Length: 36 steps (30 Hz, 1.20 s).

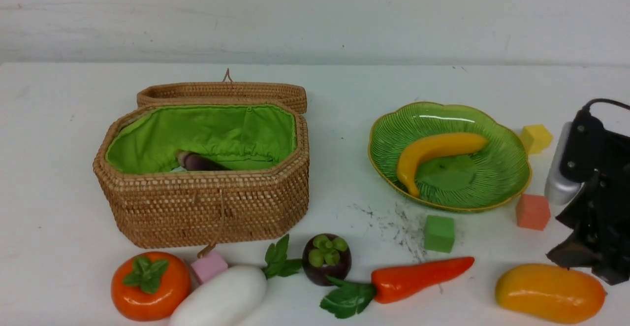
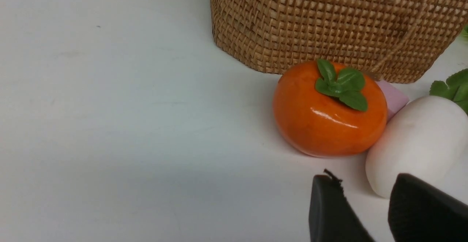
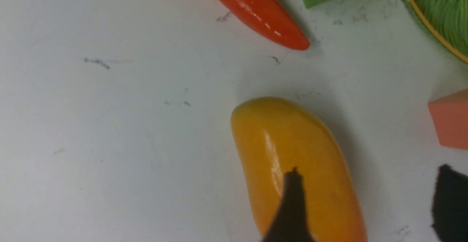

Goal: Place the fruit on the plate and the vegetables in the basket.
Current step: Use the right arm to grab a mango and put it into the right plate

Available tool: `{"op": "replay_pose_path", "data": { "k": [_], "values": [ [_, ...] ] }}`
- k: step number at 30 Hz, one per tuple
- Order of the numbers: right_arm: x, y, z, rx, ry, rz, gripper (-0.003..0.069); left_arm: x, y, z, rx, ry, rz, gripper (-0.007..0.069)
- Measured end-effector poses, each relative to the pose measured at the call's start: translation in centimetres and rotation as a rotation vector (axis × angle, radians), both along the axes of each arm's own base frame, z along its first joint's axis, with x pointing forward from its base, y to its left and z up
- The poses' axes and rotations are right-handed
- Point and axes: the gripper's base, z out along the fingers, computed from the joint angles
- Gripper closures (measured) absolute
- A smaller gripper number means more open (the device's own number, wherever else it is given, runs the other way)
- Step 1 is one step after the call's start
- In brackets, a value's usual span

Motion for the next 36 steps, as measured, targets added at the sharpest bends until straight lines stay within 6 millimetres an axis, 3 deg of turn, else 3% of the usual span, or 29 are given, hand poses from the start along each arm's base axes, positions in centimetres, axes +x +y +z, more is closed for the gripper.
{"op": "replay_pose_path", "data": {
  "k": [3, 7, 10, 19, 23, 28, 32, 36],
  "values": [
    [-0.1, 0.0, -0.3, 0.008, 0.010, -0.025, -0.0002, 0.0, 0.0, 0.0, 0.000, 0.000, 0.000, 0.0386],
    [0.7, -0.3, -2.0, -0.019, 0.015, -0.040, -0.0018, 0.0, 0.0, 0.0, 0.000, 0.000, 0.000, 0.0386],
    [1.4, -0.4, -3.3, -0.040, 0.045, -0.037, -0.0018, 0.0, 0.0, 0.0, 0.000, 0.000, 0.000, 0.0386],
    [3.7, -0.9, -11.2, -0.118, 0.278, -0.022, -0.0012, 0.0, 0.0, 0.0, 0.000, 0.000, 0.000, 0.0386],
    [4.1, -0.9, -11.2, -0.115, 0.269, -0.049, 0.0060, 0.0, 0.0, 0.0, 0.000, 0.000, 0.000, 0.0386],
    [4.3, -0.8, -9.4, -0.101, 0.252, -0.046, 0.0066, 0.0, 0.0, 0.0, 0.000, 0.000, 0.000, 0.0386],
    [5.4, -0.2, -4.1, -0.012, 0.099, -0.085, 0.0066, 0.0, 0.0, 0.0, 0.000, 0.000, 0.000, 0.0386],
    [7.2, 0.9, 3.2, 0.172, -0.130, -0.140, 0.0066, 0.0, 0.0, 0.0, 0.000, 0.000, 0.000, 0.0386]
  ]
}}
